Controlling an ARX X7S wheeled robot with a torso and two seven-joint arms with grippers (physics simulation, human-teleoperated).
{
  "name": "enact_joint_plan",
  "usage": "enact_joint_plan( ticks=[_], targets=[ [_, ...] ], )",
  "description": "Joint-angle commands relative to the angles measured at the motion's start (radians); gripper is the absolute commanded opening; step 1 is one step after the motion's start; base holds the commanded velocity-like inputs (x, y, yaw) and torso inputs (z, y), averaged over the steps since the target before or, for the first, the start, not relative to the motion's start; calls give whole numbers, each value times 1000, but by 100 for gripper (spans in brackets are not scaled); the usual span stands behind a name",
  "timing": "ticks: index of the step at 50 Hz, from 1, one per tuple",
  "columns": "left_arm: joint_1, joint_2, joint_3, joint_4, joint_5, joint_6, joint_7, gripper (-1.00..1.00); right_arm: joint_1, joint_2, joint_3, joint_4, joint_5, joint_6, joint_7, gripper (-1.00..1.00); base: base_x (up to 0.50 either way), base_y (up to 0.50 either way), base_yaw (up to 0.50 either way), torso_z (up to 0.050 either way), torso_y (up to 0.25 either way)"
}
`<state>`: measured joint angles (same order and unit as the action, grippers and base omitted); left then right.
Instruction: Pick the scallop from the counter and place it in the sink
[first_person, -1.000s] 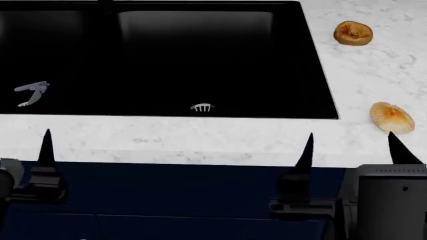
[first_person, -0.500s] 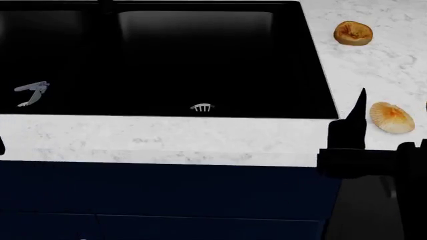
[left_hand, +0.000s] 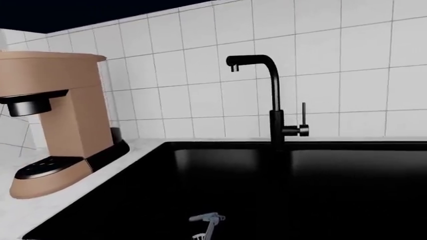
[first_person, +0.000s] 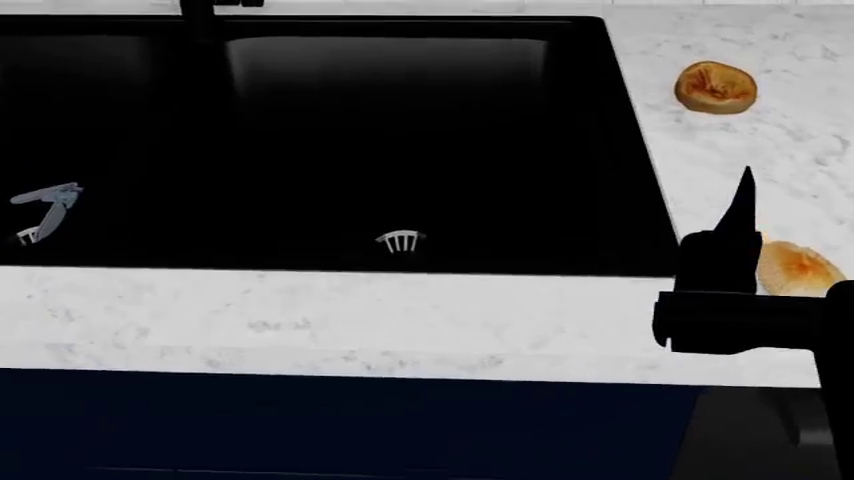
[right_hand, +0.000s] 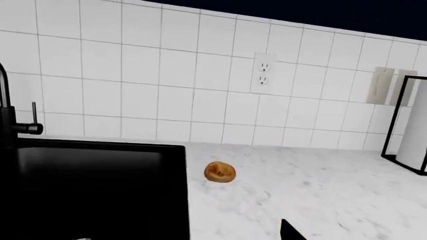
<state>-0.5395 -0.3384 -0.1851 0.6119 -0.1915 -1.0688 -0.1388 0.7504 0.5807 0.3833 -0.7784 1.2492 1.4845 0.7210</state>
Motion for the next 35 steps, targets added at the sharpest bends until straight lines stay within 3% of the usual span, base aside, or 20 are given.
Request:
enact_joint_plan(
  ticks=[1, 28, 35],
  targets=[
    [1, -3, -4, 0, -6, -4, 0, 100, -10, 10, -8, 14, 28, -32, 9, 100, 215, 0, 0, 0, 0],
    [5, -6, -13, 14, -15, -18, -11, 100, -48, 19, 8, 7, 58, -105, -10, 100, 335, -37, 0, 0, 0],
    [7, -7, -14, 16, -16, -17, -13, 100, -46, 23, 10, 12, 82, -108, 1, 100, 41, -196, 0, 0, 0]
  ],
)
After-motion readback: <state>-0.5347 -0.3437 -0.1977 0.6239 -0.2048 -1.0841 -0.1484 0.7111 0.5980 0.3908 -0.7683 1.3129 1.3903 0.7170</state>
